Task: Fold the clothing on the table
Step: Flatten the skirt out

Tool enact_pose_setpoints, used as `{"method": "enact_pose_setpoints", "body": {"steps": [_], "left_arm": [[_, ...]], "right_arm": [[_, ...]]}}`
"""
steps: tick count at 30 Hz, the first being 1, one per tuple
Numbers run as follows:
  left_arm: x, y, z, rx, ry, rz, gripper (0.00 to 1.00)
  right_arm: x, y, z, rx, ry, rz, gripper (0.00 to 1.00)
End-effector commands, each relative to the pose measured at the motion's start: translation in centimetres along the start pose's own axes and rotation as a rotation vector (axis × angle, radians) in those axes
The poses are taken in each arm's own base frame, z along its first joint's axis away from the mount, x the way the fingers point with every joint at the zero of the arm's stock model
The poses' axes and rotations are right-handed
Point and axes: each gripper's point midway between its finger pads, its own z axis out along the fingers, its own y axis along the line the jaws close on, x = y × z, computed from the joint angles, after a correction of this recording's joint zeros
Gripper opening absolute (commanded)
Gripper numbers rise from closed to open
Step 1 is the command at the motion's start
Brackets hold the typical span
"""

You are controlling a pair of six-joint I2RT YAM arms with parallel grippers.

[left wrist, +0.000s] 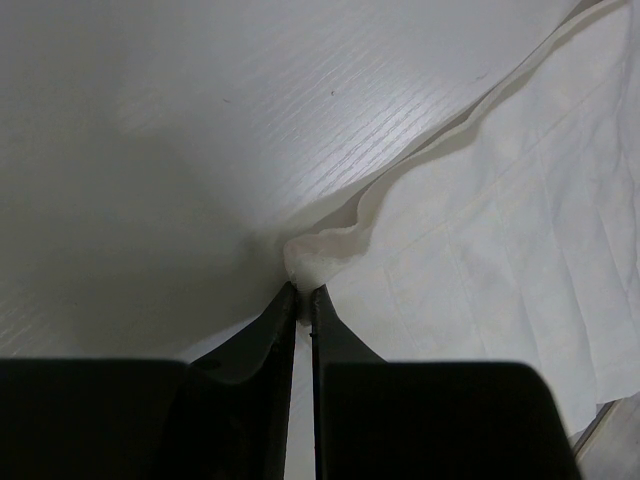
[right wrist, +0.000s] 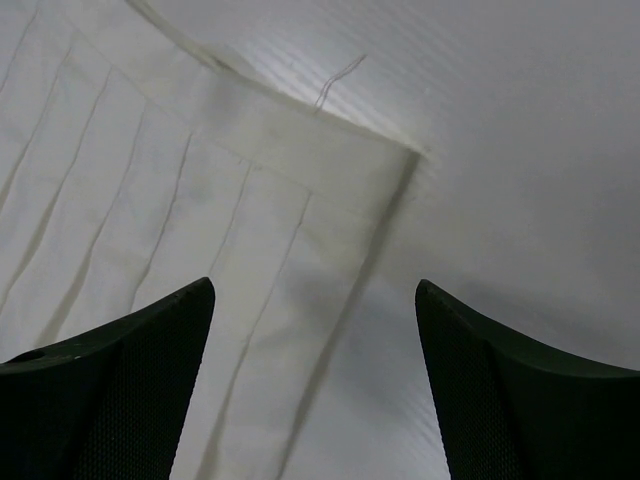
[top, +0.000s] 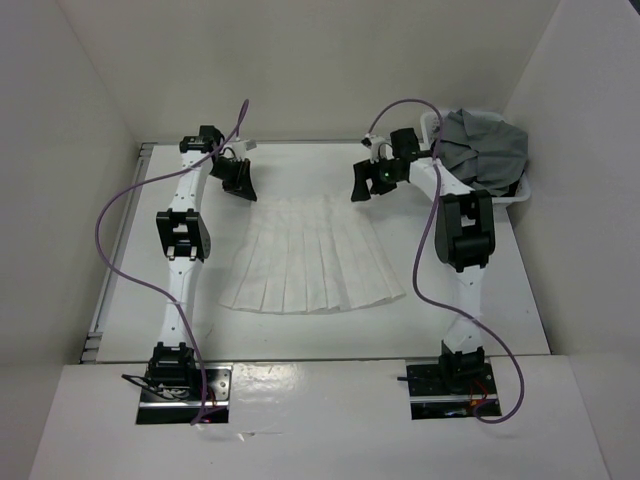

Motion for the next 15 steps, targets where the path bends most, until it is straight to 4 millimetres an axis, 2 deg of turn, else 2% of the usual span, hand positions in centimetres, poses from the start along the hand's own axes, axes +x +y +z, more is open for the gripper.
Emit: {"method": "enact_pose_setpoints", "body": {"steps": [1, 5, 6, 11, 15], "left_arm": [[0.6, 0.6, 0.3, 0.004, 0.012, -0.019, 0.0], [0.6, 0.5, 0.3, 0.013, 0.009, -0.02, 0.0], [0.6, 0.5, 0.3, 0.013, 0.009, -0.02, 0.0], [0.6, 0.1, 0.6, 0.017, 0.014, -0.013, 0.0], [0.6, -0.2, 0.9, 0.012, 0.021, -0.006, 0.0]], "right_arm": [[-2.2, -2.1, -0.1, -0.002, -0.048, -0.013, 0.85], [-1.5, -3.0, 1.3, -0.032, -0.017, 0.02, 0.83], [-1.9, -2.8, 1.2, -0.042, -0.027, 0.015, 0.83], [-0.6, -3.2, 2.3, -0.048, -0.001, 0.034, 0.82], [0.2, -3.4, 3.3, -0.072, 0.02, 0.052, 0.76]]}}
